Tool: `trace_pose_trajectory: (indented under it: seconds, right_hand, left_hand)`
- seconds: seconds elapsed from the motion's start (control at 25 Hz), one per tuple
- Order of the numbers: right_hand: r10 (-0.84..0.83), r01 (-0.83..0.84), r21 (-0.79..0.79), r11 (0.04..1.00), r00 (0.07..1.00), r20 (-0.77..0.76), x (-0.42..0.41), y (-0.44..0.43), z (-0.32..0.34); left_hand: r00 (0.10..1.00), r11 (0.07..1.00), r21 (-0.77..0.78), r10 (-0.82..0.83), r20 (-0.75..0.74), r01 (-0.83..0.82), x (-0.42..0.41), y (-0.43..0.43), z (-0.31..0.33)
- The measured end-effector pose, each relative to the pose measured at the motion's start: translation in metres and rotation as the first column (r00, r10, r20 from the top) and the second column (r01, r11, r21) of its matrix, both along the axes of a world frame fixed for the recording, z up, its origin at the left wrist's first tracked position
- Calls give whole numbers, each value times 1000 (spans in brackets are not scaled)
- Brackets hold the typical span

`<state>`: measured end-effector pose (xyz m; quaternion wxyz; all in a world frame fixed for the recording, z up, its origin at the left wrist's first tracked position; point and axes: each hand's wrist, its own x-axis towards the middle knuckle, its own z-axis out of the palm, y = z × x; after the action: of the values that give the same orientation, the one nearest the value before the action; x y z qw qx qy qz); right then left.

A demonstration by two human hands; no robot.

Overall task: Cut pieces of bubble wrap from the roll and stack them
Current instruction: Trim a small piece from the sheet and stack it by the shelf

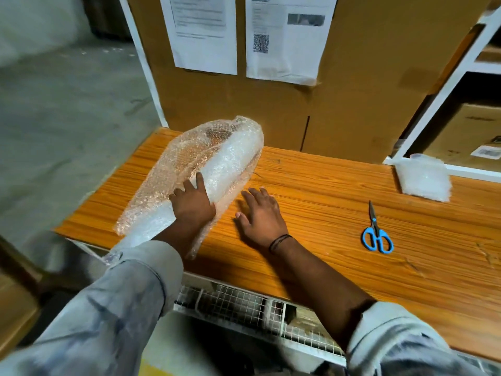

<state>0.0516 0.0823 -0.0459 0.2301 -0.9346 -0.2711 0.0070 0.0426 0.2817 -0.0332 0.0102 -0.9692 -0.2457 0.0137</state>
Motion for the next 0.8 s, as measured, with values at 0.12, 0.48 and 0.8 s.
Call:
trace_pose_trajectory:
  seconds: [0.12,0.48,0.8]
  right_hand:
    - [-36,36,3,999,999,-10,0,-7,-3]
    - [-354,354,-46,934,935,20,9,-73,-10]
    - [-685,639,-295,710,725,-77,-6,-157,-32]
  left_hand:
    - [996,997,11,-75,53,75,9,-27,3]
    - [965,963,-95,-245,91,253,19,-132,1]
    - [943,949,-56,-299,145,310,12,-148,-8]
